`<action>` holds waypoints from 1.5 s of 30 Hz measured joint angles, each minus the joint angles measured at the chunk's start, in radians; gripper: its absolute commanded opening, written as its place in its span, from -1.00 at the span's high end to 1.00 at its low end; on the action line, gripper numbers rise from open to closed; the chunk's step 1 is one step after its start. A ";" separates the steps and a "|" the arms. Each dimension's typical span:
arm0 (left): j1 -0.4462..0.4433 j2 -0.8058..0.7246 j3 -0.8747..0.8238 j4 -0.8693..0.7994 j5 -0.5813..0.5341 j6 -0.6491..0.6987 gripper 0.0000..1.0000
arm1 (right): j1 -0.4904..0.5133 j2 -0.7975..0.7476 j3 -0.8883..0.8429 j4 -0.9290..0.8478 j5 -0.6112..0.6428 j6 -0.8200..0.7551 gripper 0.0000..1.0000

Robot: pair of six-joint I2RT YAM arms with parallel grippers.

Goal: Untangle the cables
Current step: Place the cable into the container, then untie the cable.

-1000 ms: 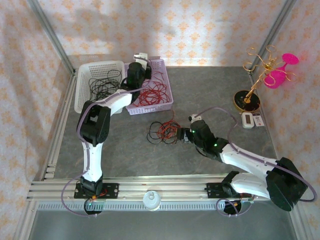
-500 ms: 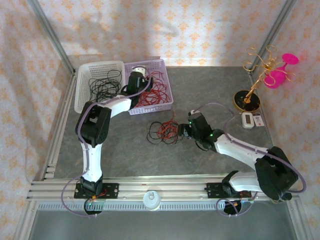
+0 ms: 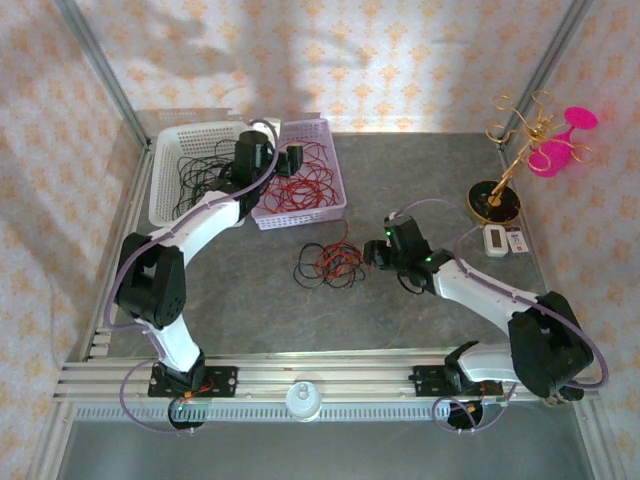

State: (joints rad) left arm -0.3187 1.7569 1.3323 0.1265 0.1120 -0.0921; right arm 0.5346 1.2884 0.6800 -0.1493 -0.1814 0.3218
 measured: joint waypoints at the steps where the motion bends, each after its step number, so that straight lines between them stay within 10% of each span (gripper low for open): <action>1: 0.000 0.019 0.007 -0.024 0.006 0.005 -0.38 | 0.000 0.000 -0.005 0.000 -0.006 0.000 -0.03; 12: 0.000 0.054 -0.075 -0.083 0.105 -0.016 -0.33 | 0.000 -0.088 -0.120 0.000 -0.029 0.046 0.05; 25: -0.023 -0.268 -0.350 -0.007 0.225 -0.110 -0.34 | -0.001 -0.041 -0.163 0.108 -0.135 -0.029 0.13; 36: -0.105 -0.497 -0.578 -0.004 0.236 -0.171 -0.31 | -0.001 0.072 -0.120 0.134 -0.144 -0.120 0.97; 45: -0.186 -0.620 -0.589 -0.013 0.253 -0.169 -0.31 | 0.007 -0.134 0.018 -0.043 -0.078 -0.117 1.00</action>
State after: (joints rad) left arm -0.5049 1.1366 0.7429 0.1135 0.3649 -0.2611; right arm 0.5419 1.1545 0.6979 -0.1925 -0.2592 0.2047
